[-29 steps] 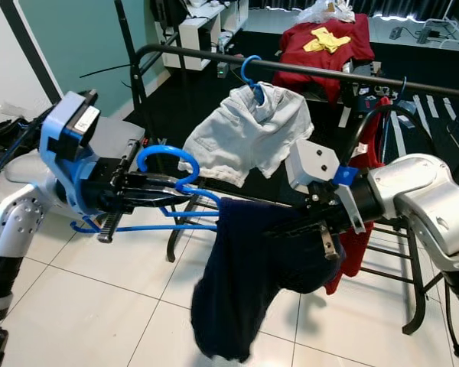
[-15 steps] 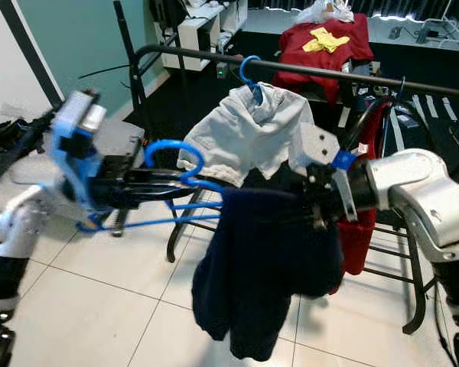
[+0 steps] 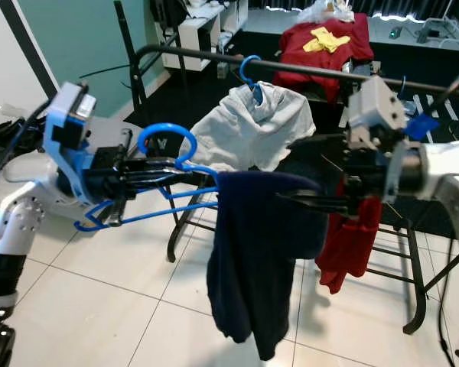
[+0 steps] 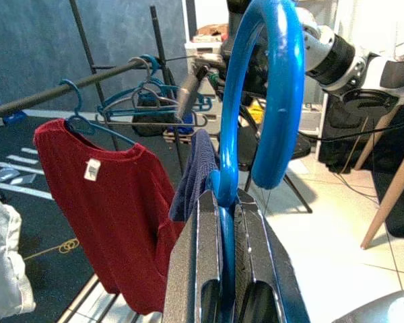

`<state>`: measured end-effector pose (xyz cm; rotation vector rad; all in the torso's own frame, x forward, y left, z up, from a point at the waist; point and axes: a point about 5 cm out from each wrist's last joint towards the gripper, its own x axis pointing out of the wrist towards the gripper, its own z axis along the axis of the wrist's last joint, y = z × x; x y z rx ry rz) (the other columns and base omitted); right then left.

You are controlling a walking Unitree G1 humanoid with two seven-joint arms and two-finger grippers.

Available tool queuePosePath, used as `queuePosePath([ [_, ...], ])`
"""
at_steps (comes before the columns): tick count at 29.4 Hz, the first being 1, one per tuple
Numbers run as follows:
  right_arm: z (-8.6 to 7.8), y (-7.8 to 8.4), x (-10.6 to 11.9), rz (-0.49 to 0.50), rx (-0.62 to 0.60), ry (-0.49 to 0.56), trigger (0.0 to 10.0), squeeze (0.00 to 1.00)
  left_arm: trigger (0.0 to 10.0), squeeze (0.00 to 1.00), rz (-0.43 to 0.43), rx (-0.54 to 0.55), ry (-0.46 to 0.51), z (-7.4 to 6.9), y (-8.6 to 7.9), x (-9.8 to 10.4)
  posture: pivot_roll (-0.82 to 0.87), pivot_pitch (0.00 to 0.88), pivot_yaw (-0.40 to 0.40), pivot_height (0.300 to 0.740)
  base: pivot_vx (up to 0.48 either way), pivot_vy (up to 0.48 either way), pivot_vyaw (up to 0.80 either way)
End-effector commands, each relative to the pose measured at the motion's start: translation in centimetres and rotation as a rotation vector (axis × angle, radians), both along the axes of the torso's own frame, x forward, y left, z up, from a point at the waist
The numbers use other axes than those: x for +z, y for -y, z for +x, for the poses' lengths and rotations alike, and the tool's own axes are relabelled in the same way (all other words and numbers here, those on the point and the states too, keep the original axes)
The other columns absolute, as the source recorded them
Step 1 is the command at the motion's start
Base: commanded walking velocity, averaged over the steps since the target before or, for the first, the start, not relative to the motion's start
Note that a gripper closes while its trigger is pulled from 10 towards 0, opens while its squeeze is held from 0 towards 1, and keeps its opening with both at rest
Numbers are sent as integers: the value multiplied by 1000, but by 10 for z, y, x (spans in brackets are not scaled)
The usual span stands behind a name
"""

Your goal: Hang hanger

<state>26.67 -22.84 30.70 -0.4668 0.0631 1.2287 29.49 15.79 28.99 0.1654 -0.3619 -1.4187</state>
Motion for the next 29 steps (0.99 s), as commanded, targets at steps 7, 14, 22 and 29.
queuePosePath([
  [7,-10,13,-8,-45,3,-73,10000,0,0,0,-19,-32,63,-5,-4,18,-40,57,19,740,0,0,0],
  [14,-10,12,-16,-52,-4,-90,10000,0,0,0,-32,-61,82,-7,0,23,-38,56,21,740,0,0,0],
  [22,-10,8,-26,-65,2,-110,4039,0,0,0,-64,-78,114,-10,-3,35,-34,56,20,740,0,0,0],
  [29,-12,10,-24,-52,2,-114,0,0,0,0,-62,-38,131,-8,-14,39,-34,54,19,740,0,0,0],
])
